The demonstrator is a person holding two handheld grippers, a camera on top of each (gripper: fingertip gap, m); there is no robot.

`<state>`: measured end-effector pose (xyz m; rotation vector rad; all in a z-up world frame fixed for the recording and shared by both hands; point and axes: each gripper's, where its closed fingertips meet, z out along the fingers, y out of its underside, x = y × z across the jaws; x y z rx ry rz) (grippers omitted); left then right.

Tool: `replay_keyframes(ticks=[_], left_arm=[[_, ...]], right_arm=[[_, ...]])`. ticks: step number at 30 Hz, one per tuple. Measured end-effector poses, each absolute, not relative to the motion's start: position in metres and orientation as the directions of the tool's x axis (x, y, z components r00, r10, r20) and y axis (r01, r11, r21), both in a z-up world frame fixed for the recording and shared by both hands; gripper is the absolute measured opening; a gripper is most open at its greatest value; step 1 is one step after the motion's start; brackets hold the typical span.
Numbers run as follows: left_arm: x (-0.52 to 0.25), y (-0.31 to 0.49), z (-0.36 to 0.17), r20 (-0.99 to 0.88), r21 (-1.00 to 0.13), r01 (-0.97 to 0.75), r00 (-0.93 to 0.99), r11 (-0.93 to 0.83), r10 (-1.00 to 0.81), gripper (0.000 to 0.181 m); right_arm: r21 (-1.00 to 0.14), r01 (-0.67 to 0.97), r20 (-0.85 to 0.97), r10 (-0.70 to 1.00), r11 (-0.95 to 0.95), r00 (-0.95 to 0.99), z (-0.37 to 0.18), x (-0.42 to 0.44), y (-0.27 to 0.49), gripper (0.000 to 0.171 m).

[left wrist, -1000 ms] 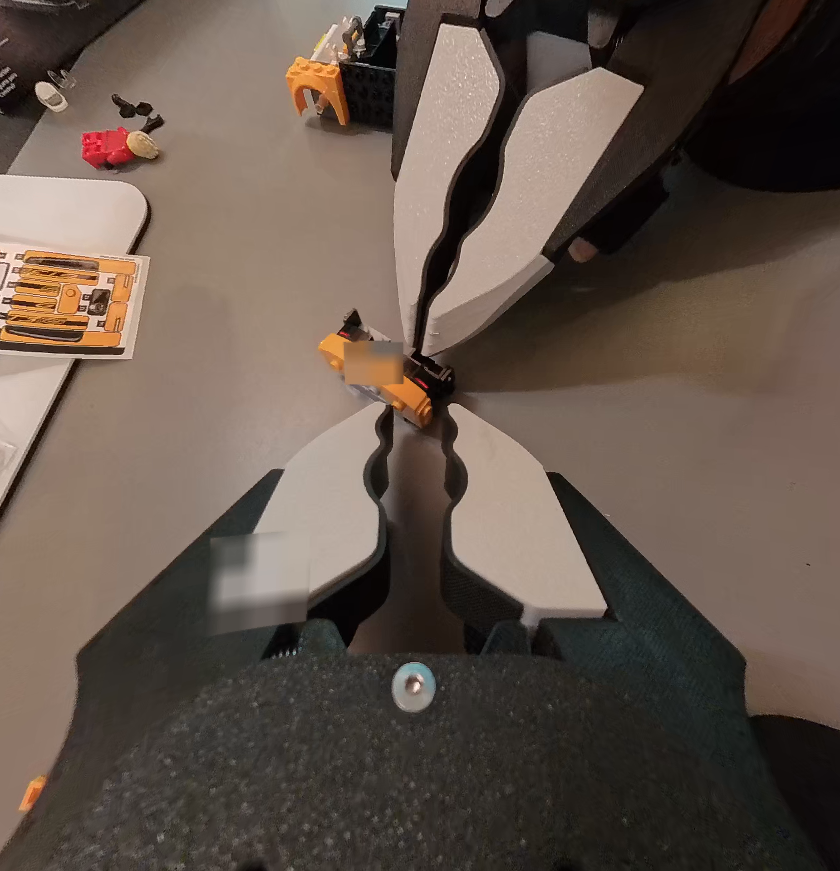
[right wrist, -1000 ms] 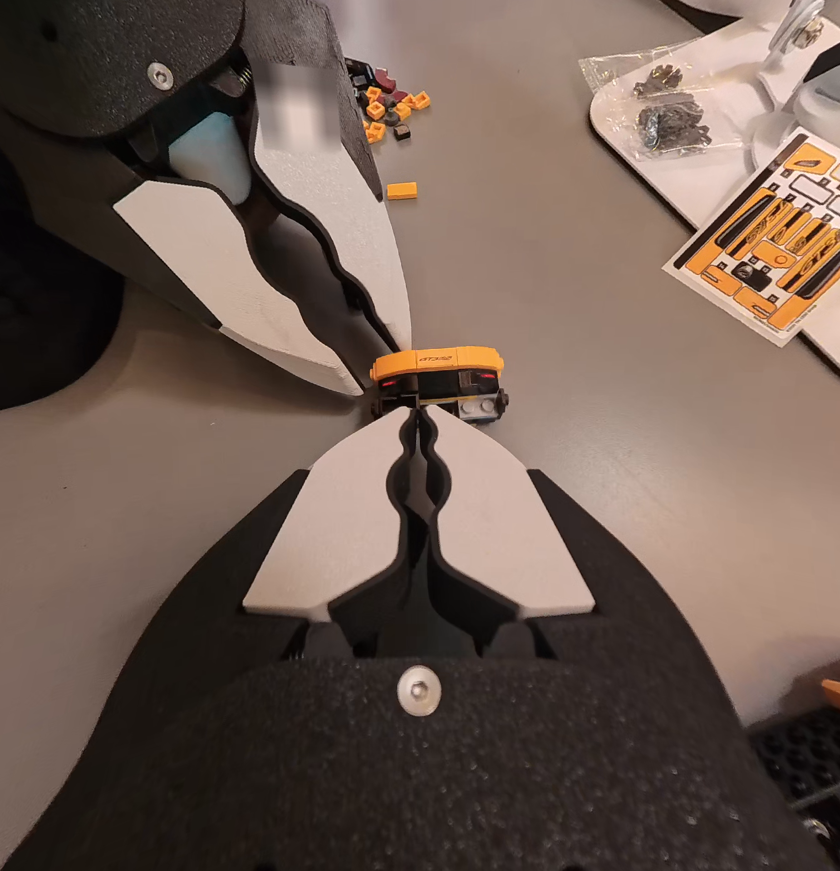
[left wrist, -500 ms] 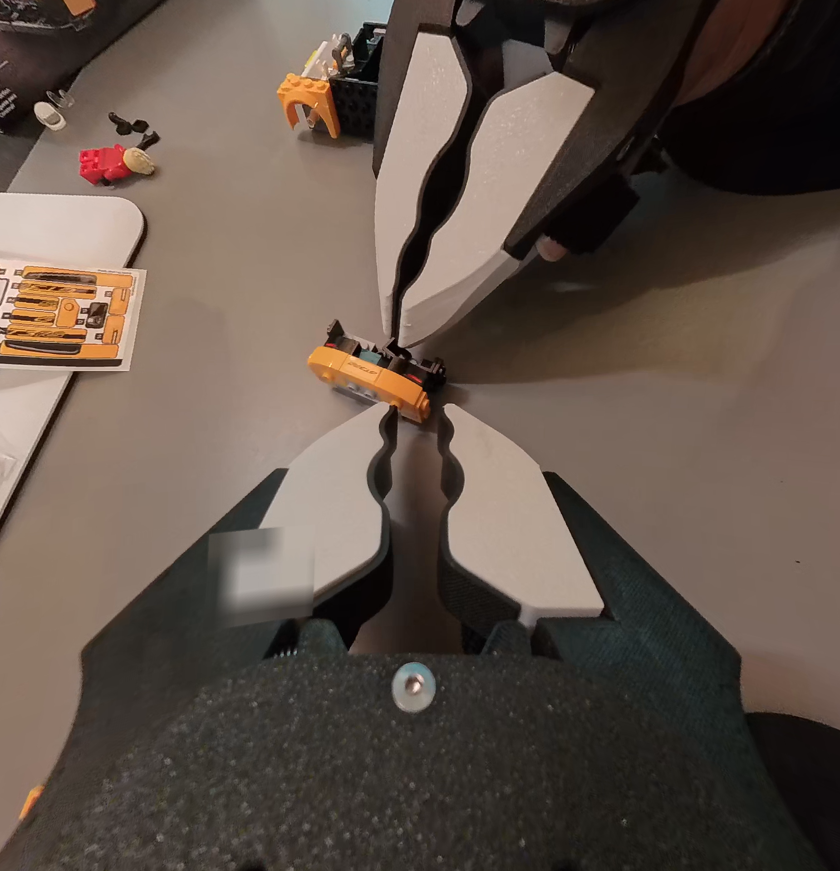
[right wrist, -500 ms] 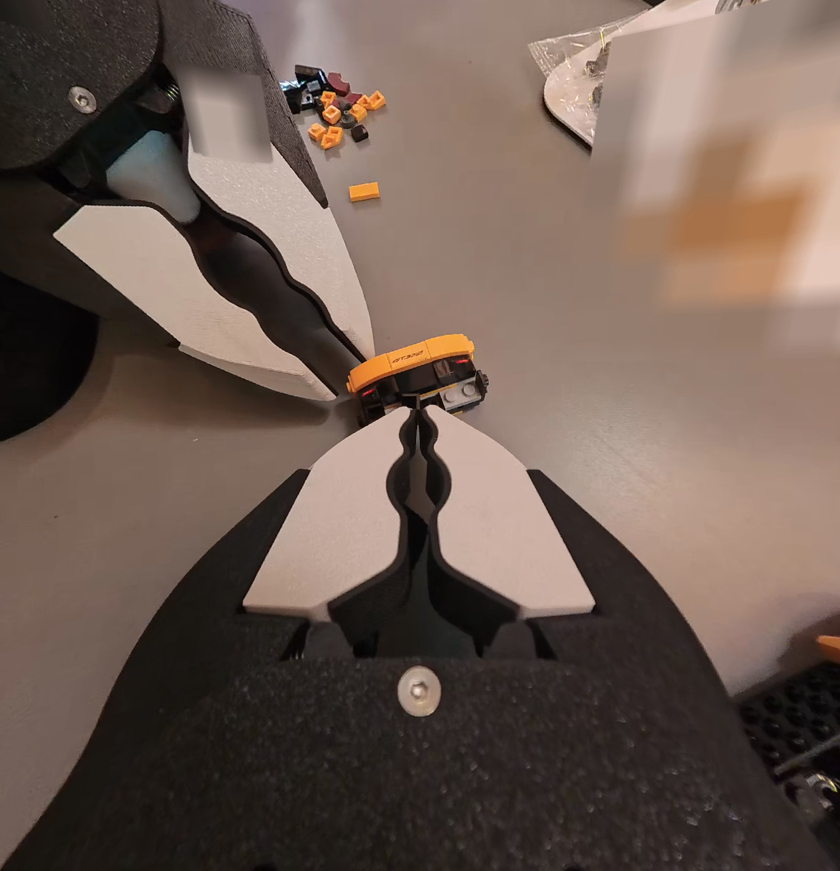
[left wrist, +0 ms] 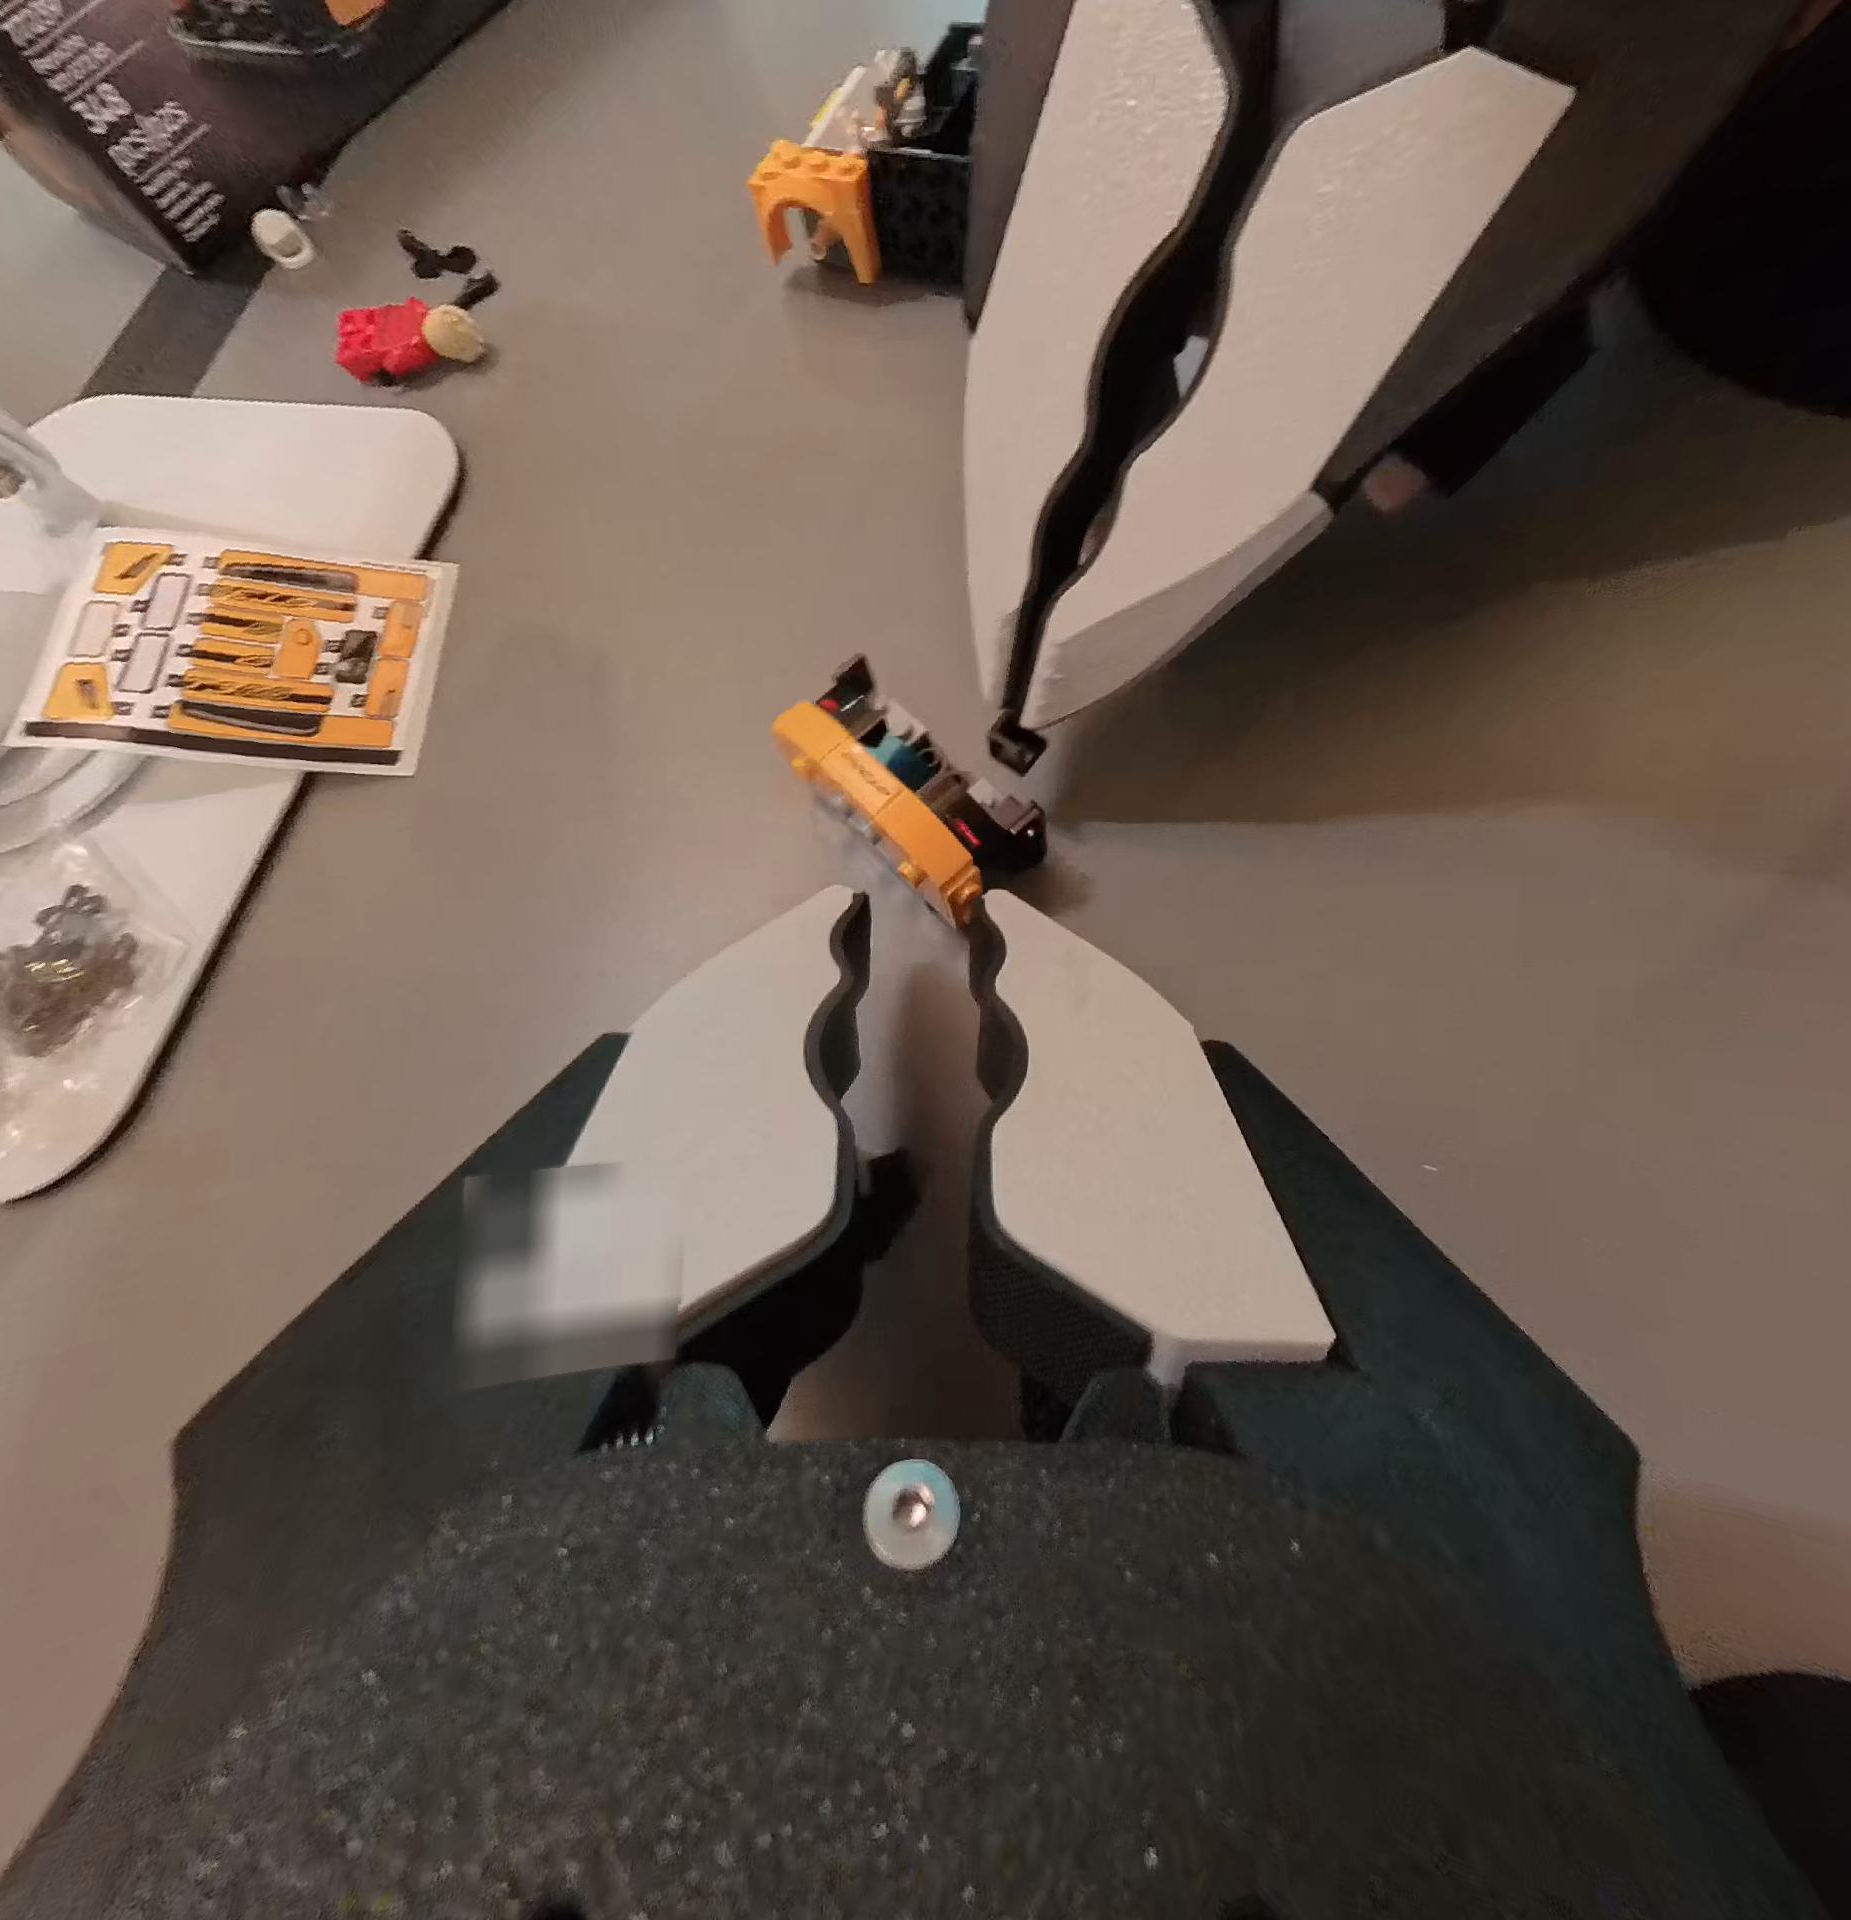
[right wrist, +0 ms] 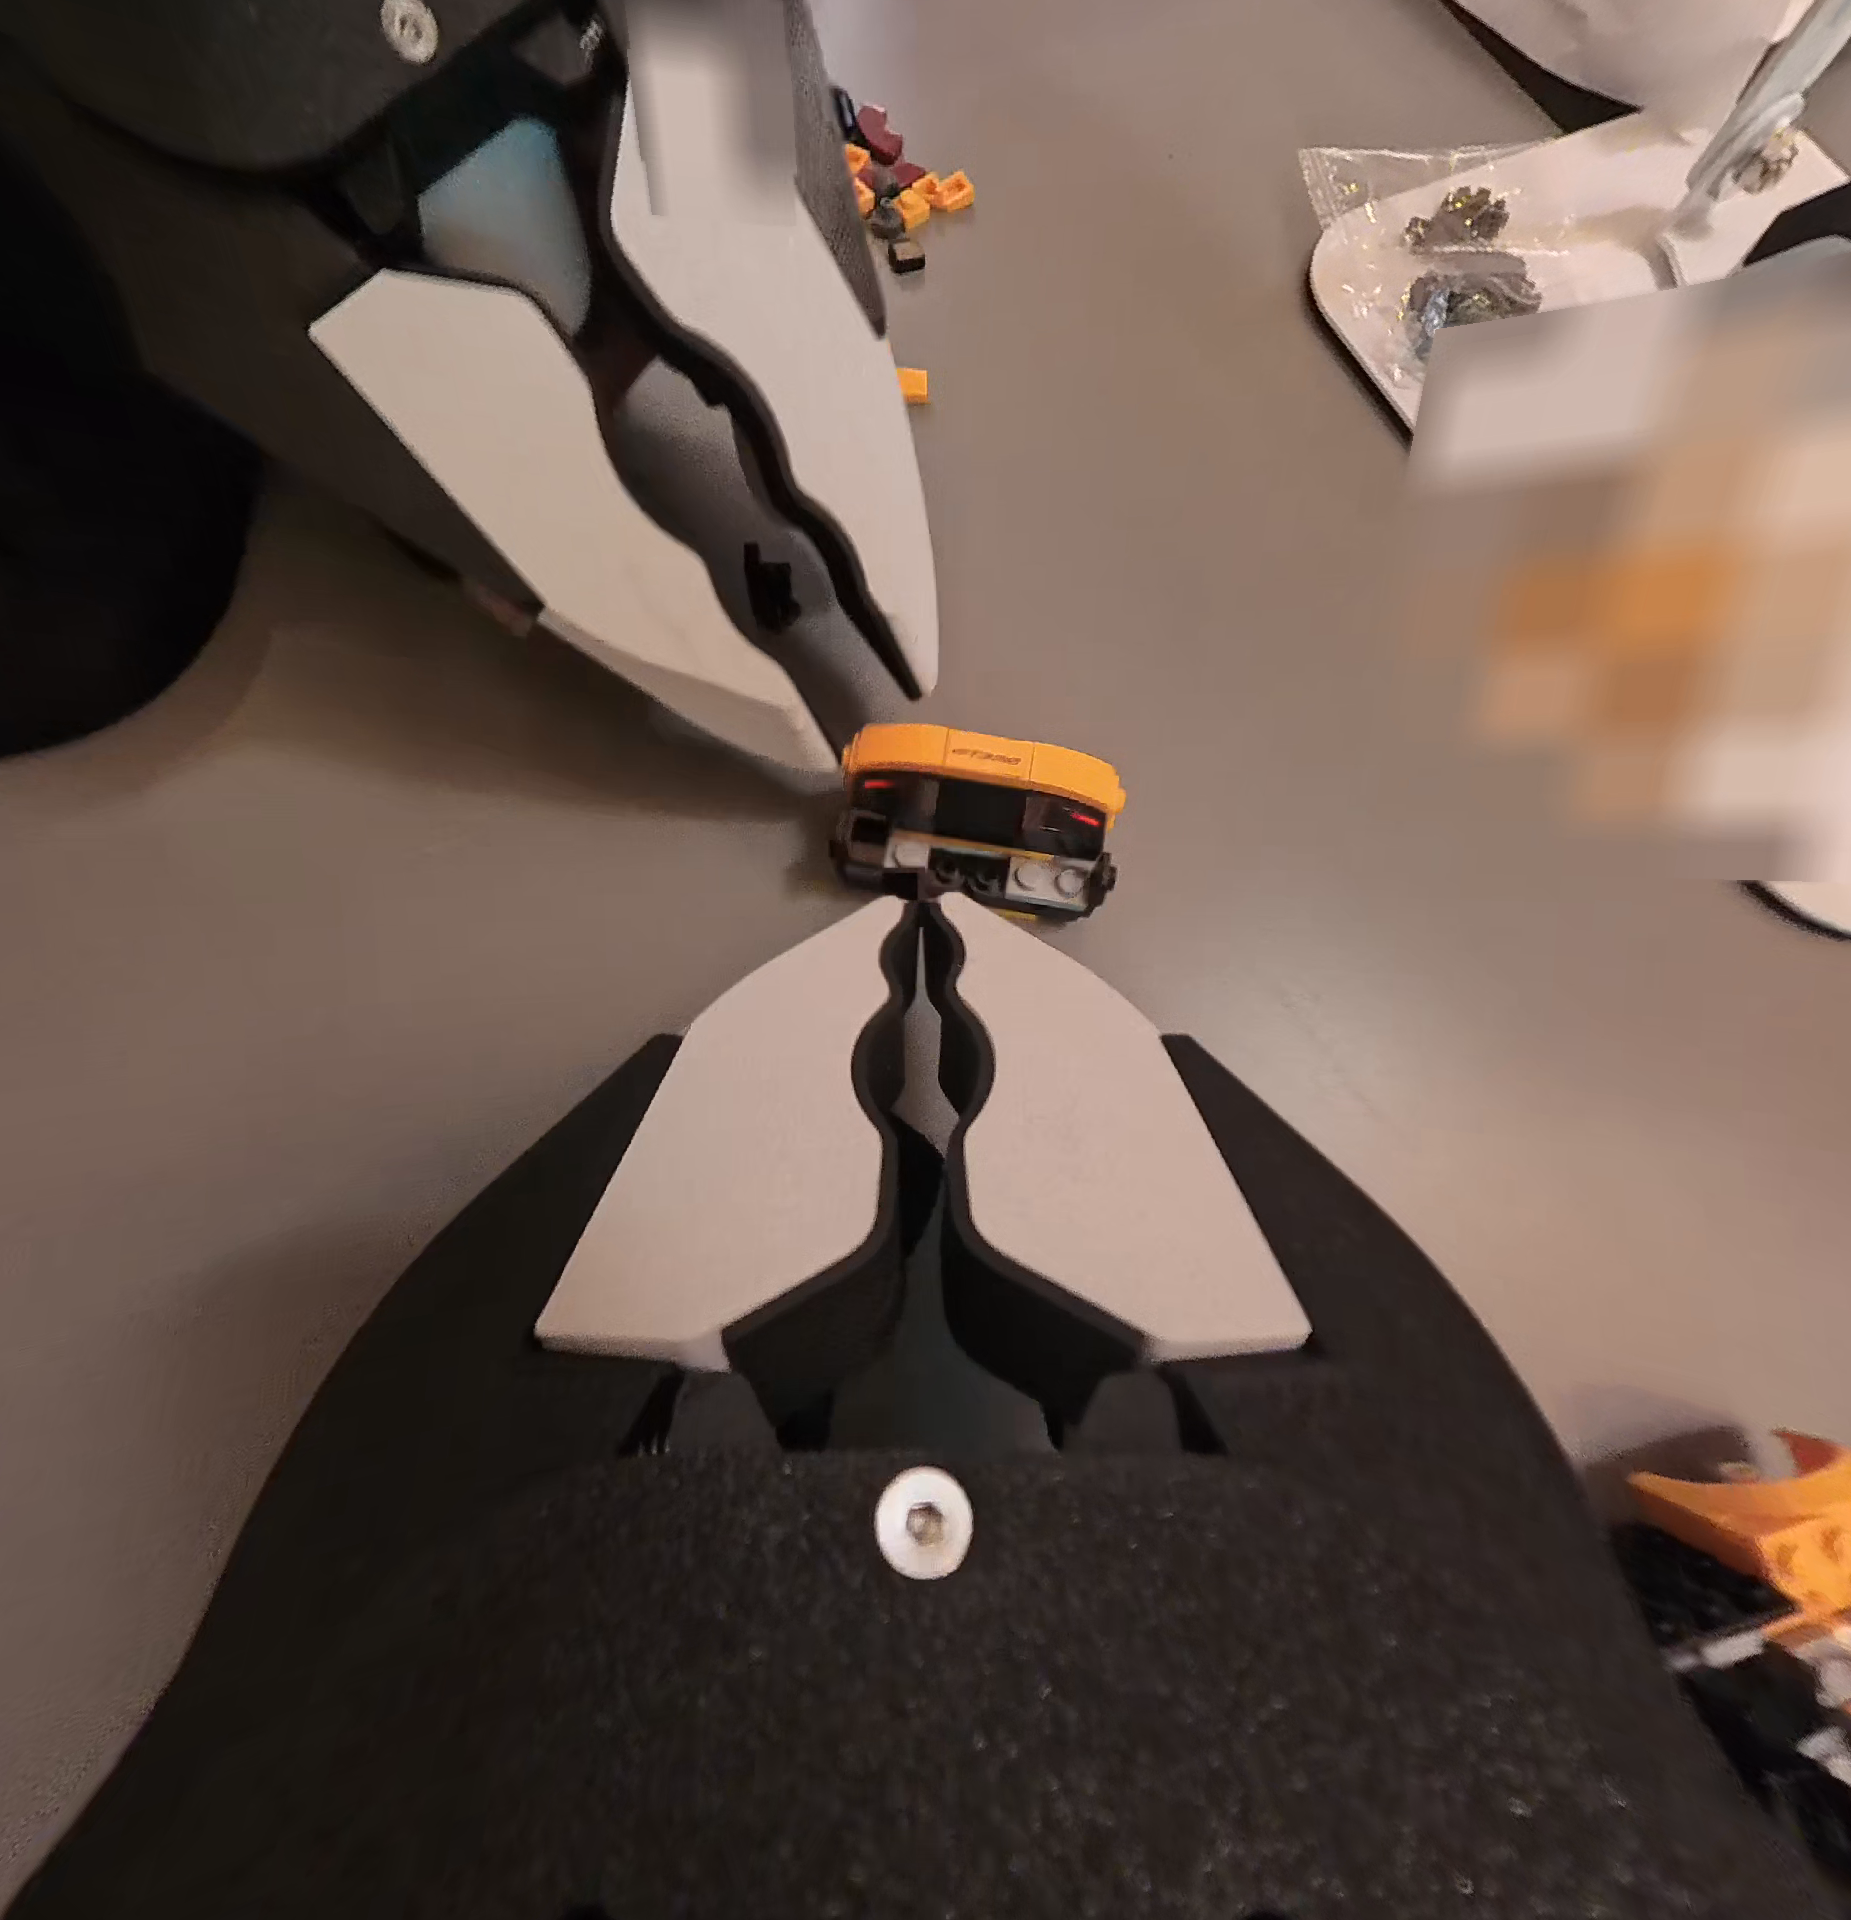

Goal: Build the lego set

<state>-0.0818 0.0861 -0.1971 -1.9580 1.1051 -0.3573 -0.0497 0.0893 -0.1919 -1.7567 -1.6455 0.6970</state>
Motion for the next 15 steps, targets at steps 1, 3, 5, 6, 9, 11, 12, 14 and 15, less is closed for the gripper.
replay_keyframes(ticks=[1,3,5,6,9,11,12,14,15], left_arm=[[-0.086,0.090,-0.197,-0.161,-0.779,-0.569,0.588,-0.265,-0.792,0.017],[-0.098,0.100,-0.194,-0.195,-0.775,-0.563,0.644,-0.286,-0.740,0.016],[-0.103,0.105,-0.190,-0.181,-0.791,-0.533,0.673,-0.301,-0.717,0.016],[-0.101,0.104,-0.188,-0.157,-0.801,-0.516,0.670,-0.303,-0.726,0.017],[-0.088,0.094,-0.188,-0.104,-0.812,-0.505,0.617,-0.291,-0.780,0.029],[-0.079,0.090,-0.194,-0.099,-0.798,-0.531,0.582,-0.285,-0.807,0.041],[-0.077,0.090,-0.197,-0.107,-0.786,-0.551,0.569,-0.281,-0.816,0.046],[-0.074,0.093,-0.203,-0.141,-0.759,-0.595,0.547,-0.265,-0.825,0.045],[-0.074,0.094,-0.205,-0.158,-0.748,-0.614,0.534,-0.252,-0.831,0.039]], right_arm=[[-0.742,0.671,0.055,0.997,0.000,0.062,-0.192,-0.048,0.091,0.000],[-0.746,0.664,0.069,0.998,0.047,0.006,-0.189,-0.047,0.091,0.001],[-0.755,0.649,0.077,0.995,0.095,-0.057,-0.185,-0.048,0.089,0.001],[-0.760,0.638,0.085,0.992,0.124,-0.091,-0.183,-0.049,0.087,0.001],[-0.760,0.618,0.111,0.977,0.201,-0.182,-0.176,-0.053,0.086,0.001],[-0.749,0.616,0.121,0.964,0.246,-0.239,-0.174,-0.057,0.085,0.001],[-0.738,0.618,0.127,0.956,0.270,-0.266,-0.175,-0.059,0.085,0.001],[-0.714,0.629,0.132,0.941,0.308,-0.312,-0.178,-0.061,0.086,0.001],[-0.704,0.633,0.129,0.934,0.322,-0.332,-0.180,-0.063,0.085,0.001]])
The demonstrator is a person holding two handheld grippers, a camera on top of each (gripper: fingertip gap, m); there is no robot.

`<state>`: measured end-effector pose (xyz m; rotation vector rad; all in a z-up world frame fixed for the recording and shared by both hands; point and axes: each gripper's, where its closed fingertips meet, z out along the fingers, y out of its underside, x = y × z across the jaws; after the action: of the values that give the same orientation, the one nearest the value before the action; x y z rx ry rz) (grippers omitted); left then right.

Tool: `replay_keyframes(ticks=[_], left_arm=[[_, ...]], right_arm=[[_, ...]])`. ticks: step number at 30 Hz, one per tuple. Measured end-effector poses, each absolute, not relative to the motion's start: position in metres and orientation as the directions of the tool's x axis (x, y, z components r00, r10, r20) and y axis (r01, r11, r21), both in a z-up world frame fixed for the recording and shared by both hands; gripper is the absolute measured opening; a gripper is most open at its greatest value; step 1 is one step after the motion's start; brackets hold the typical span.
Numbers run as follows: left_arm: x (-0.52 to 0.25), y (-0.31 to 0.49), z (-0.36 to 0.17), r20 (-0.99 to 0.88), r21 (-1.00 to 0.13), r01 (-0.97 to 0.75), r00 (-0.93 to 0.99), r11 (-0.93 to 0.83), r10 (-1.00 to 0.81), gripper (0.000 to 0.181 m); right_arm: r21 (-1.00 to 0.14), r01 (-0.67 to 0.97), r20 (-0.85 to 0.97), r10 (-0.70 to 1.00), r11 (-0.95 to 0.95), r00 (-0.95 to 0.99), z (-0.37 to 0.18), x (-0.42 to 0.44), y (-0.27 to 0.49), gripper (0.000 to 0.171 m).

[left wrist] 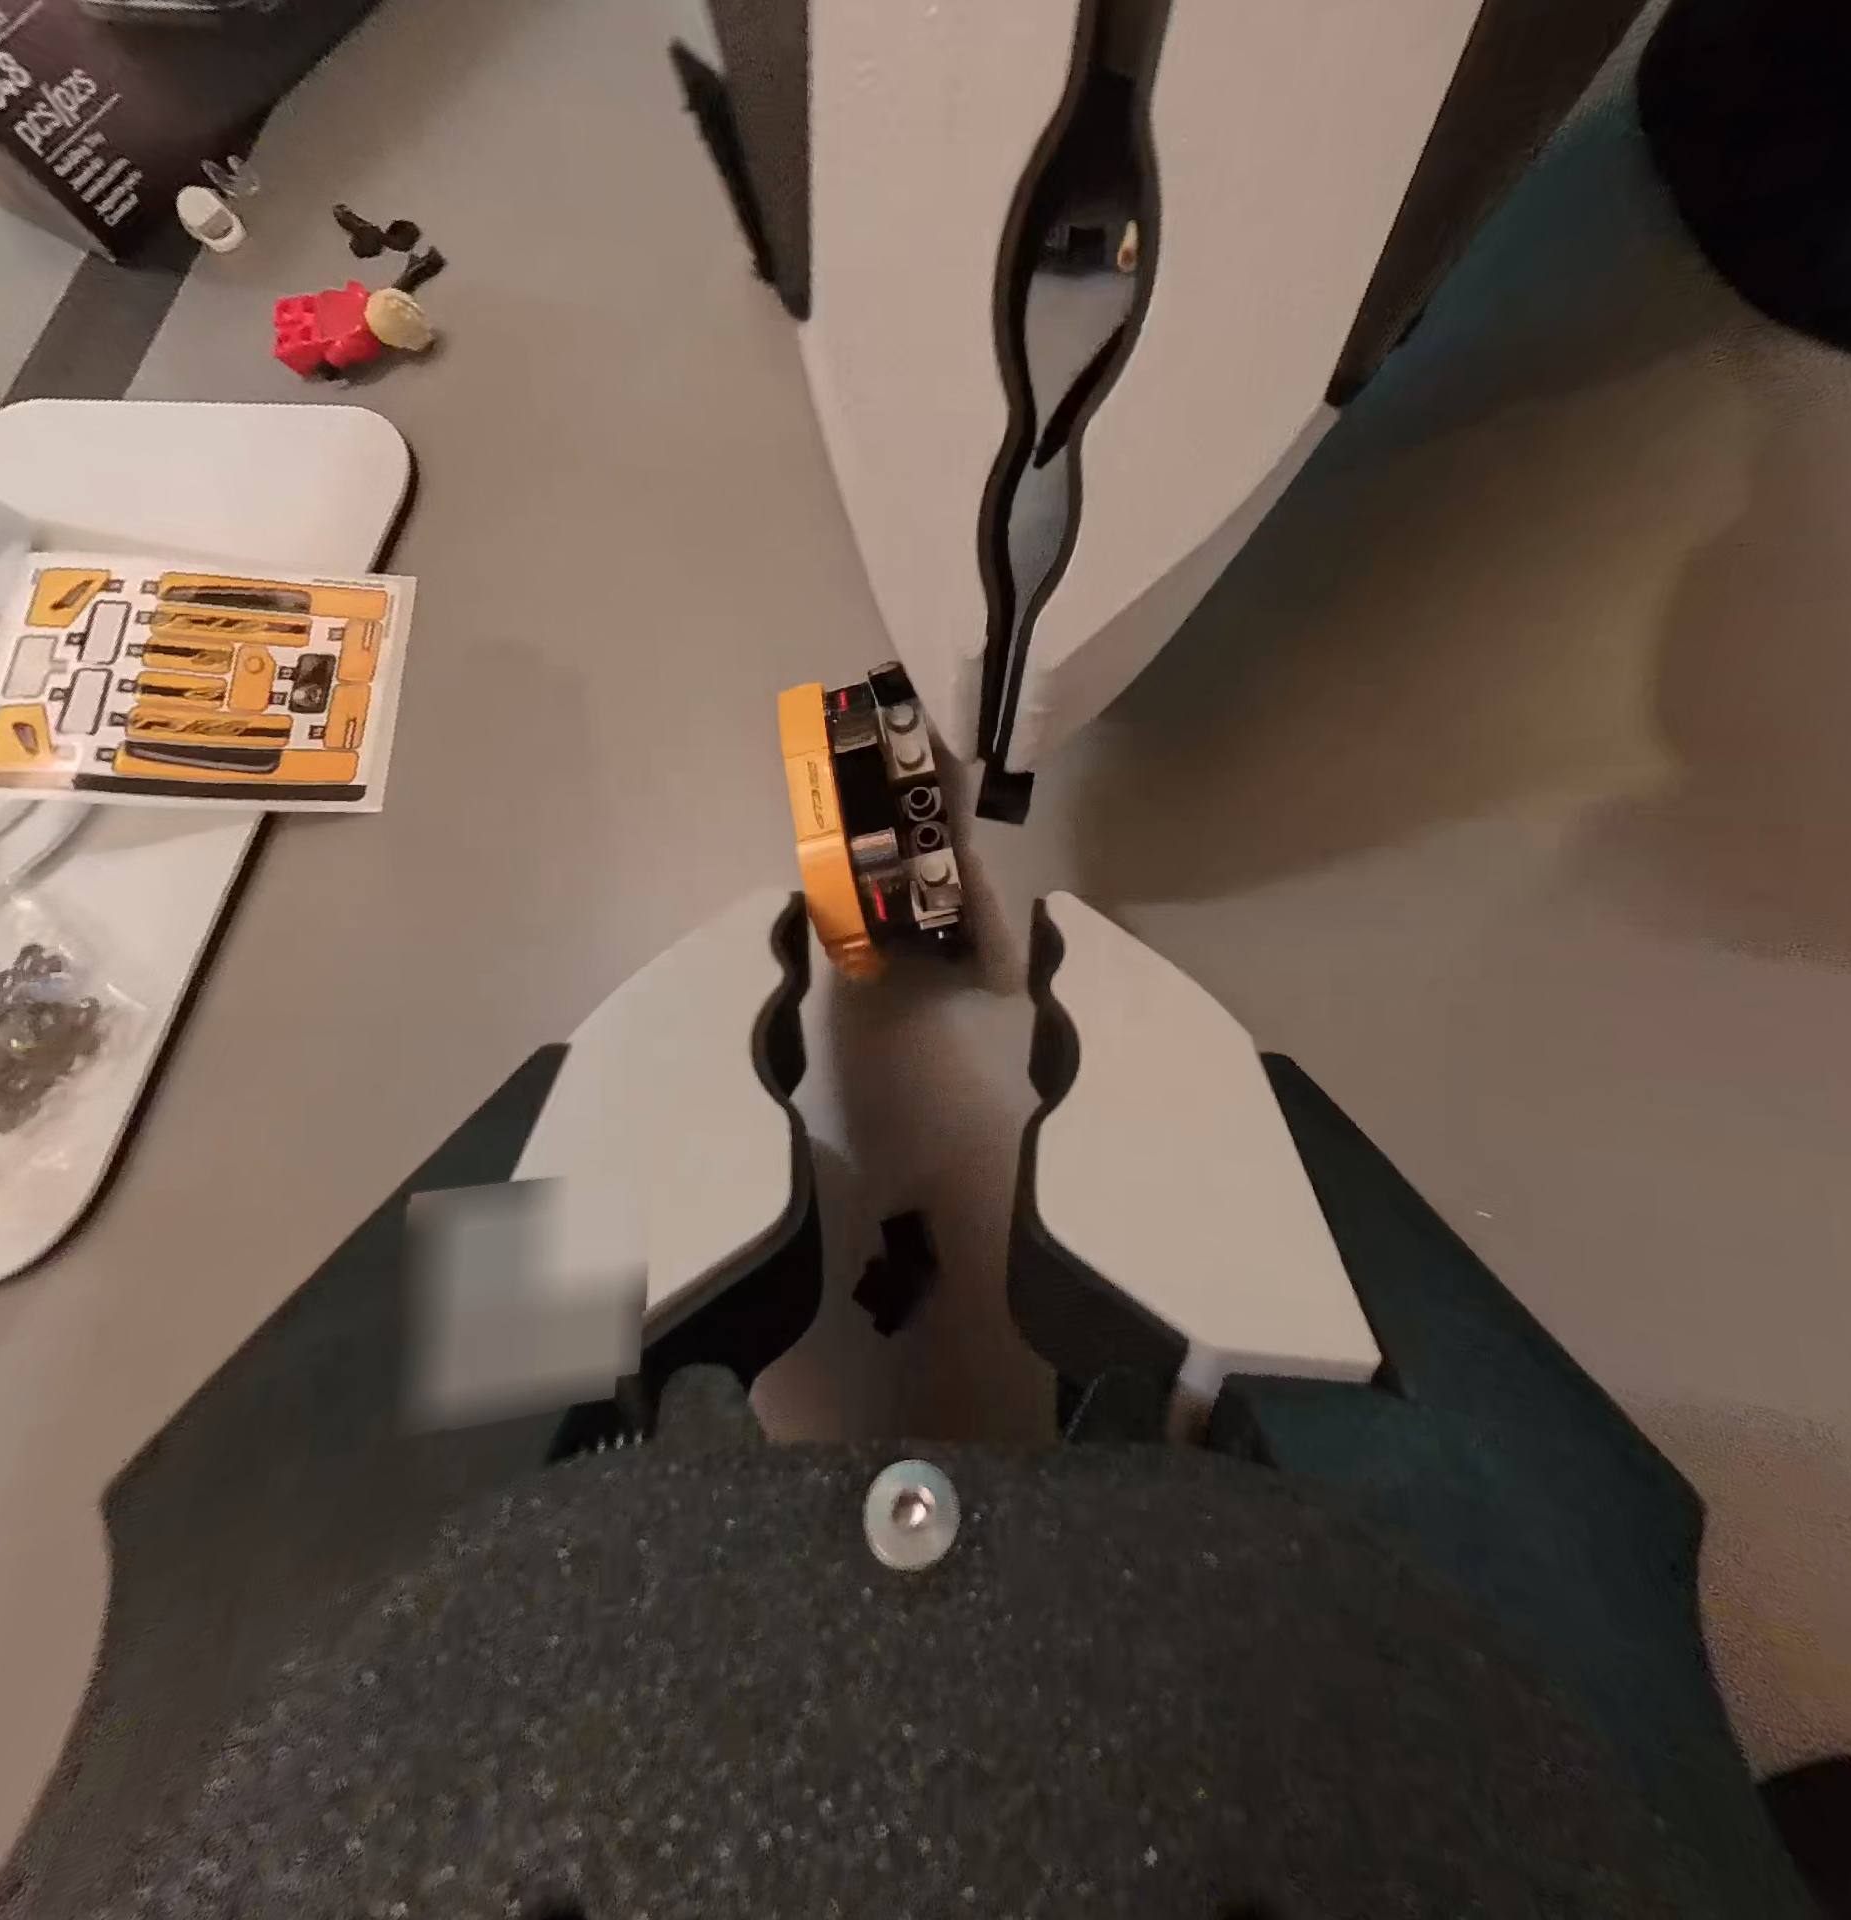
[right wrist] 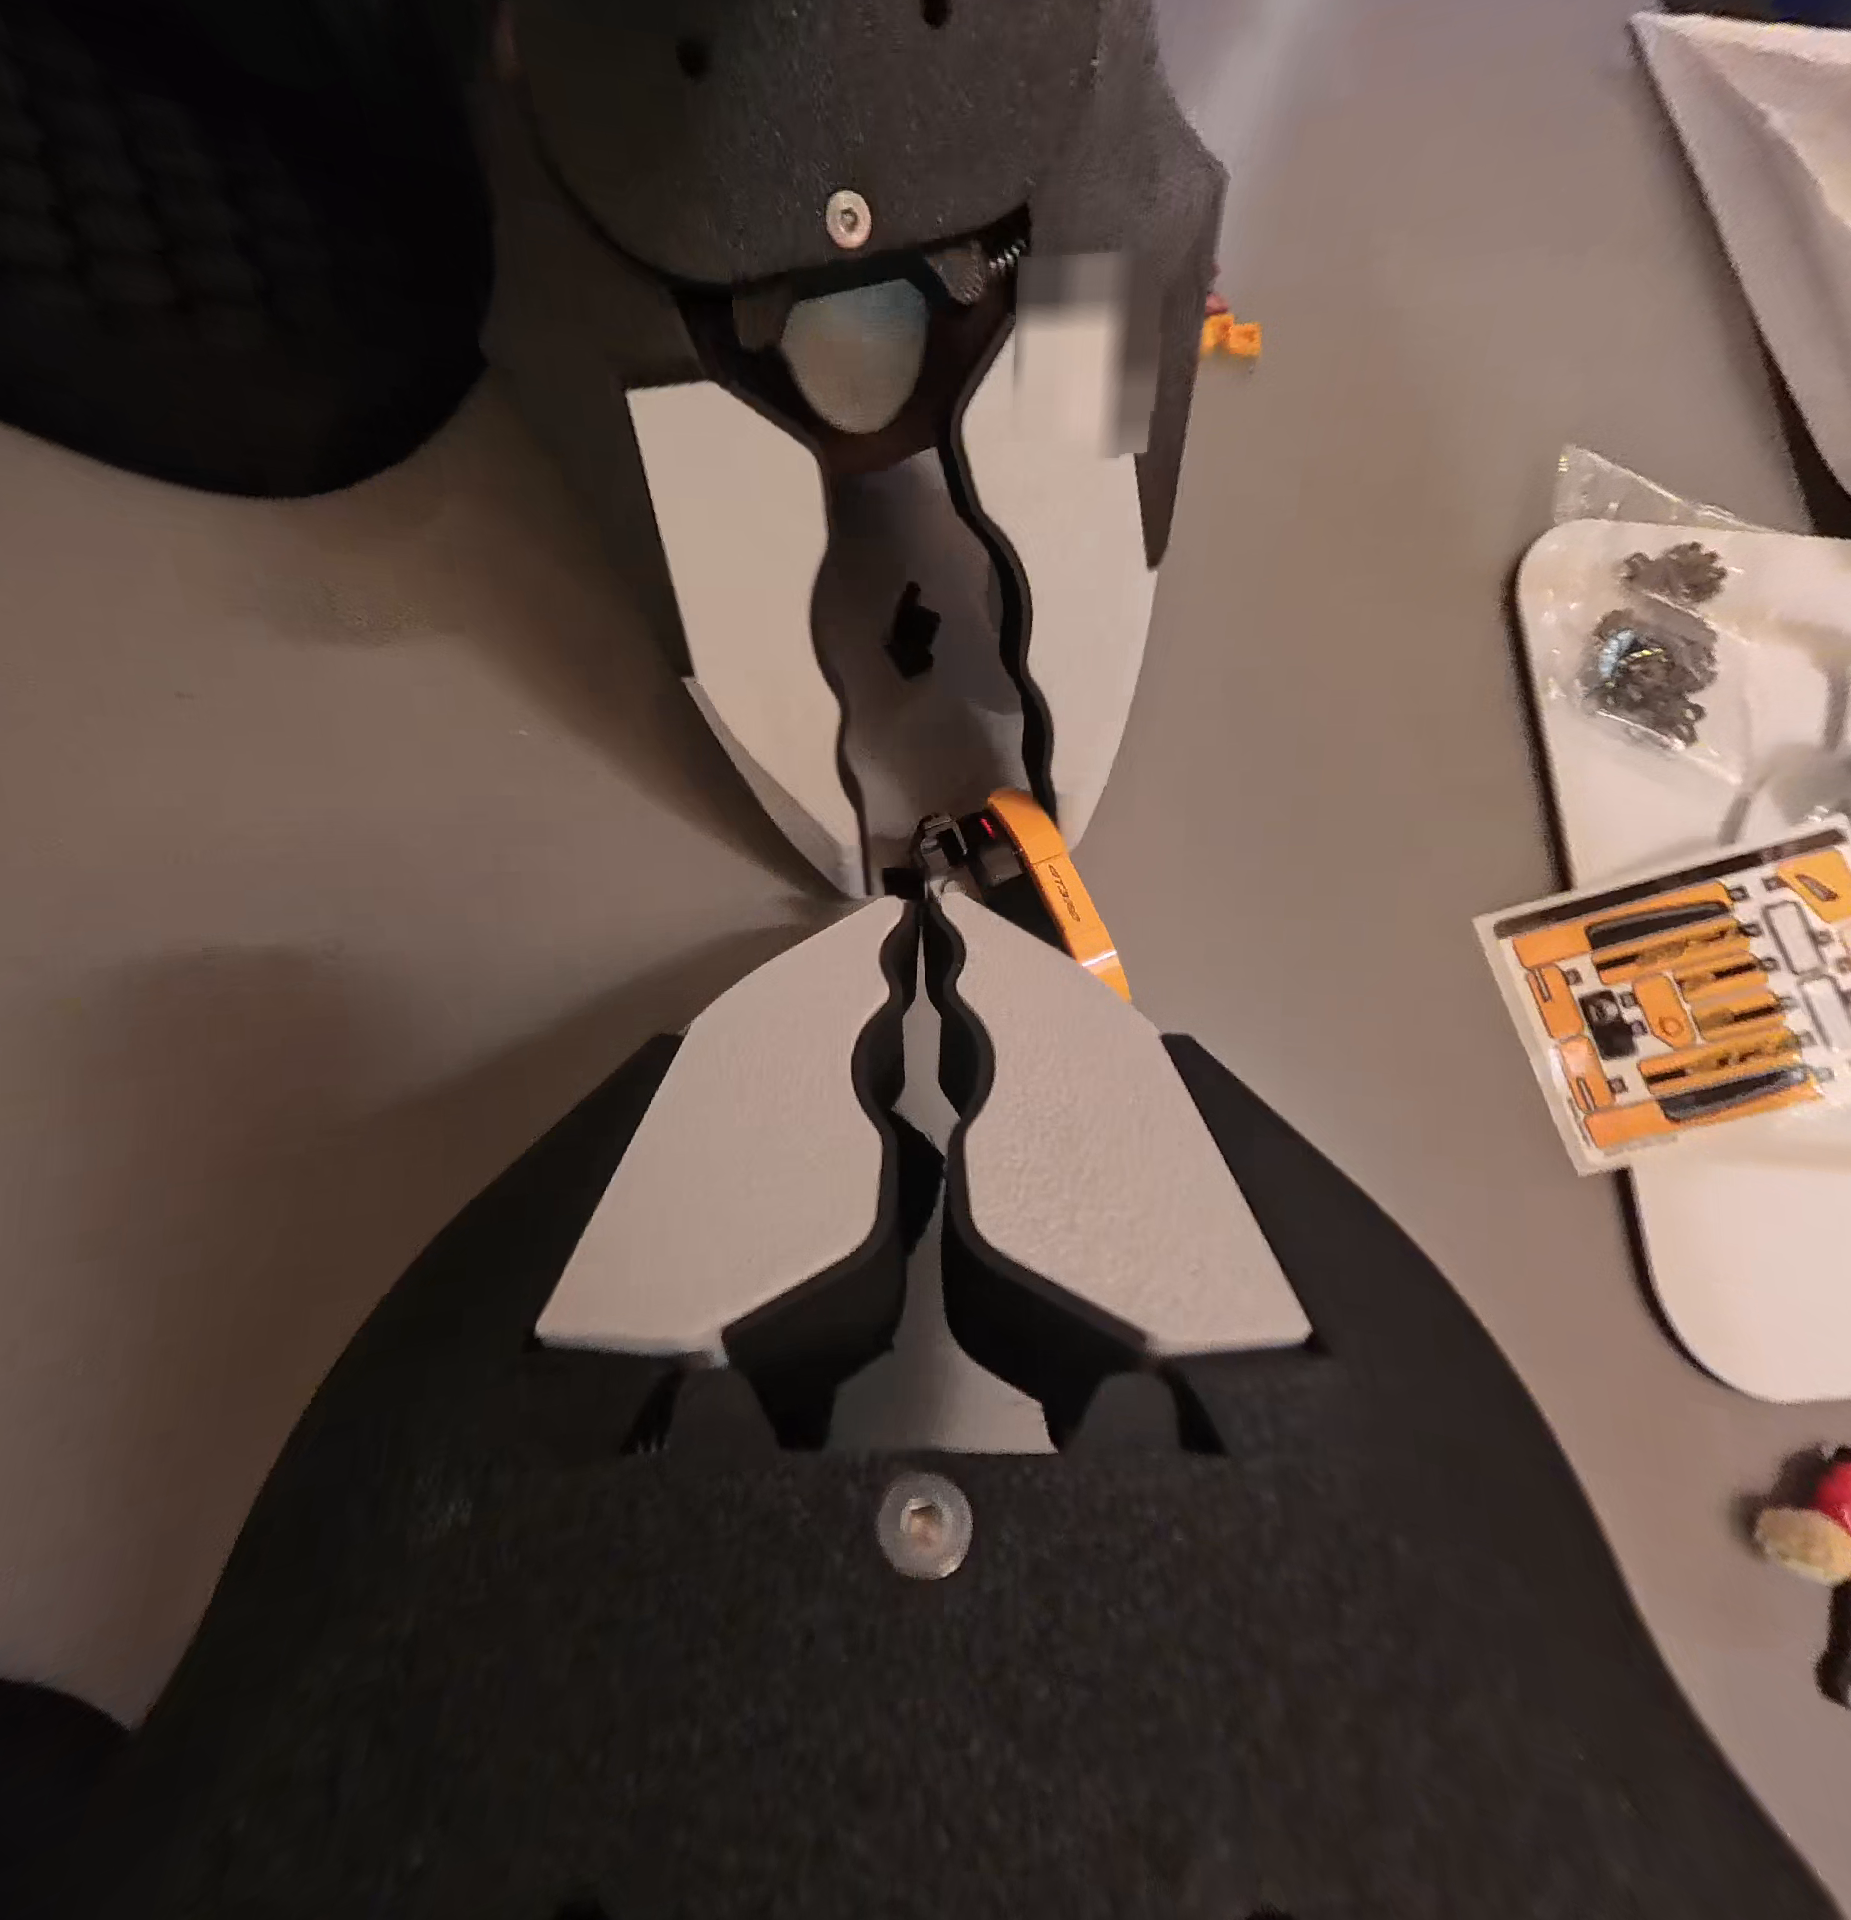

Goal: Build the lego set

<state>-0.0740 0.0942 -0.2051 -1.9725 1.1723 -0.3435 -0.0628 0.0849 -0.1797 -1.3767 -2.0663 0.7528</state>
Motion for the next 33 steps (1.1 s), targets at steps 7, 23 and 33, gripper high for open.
replay_keyframes(ticks=[7,23,33], left_arm=[[-0.069,0.084,-0.206,-0.095,-0.774,-0.609,0.384,-0.174,-0.918,0.029],[-0.071,0.079,-0.205,-0.009,-0.781,-0.592,0.330,-0.199,-0.944,0.029],[-0.072,0.080,-0.205,-0.009,-0.782,-0.588,0.346,-0.209,-0.938,0.029]], right_arm=[[-0.657,0.643,0.139,0.901,0.394,-0.410,-0.191,-0.064,0.078,0.000],[-0.601,0.653,0.316,0.888,0.460,-0.335,-0.191,-0.069,0.077,0.001],[-0.614,0.667,0.399,0.895,0.423,-0.200,-0.190,-0.070,0.083,0.002]])
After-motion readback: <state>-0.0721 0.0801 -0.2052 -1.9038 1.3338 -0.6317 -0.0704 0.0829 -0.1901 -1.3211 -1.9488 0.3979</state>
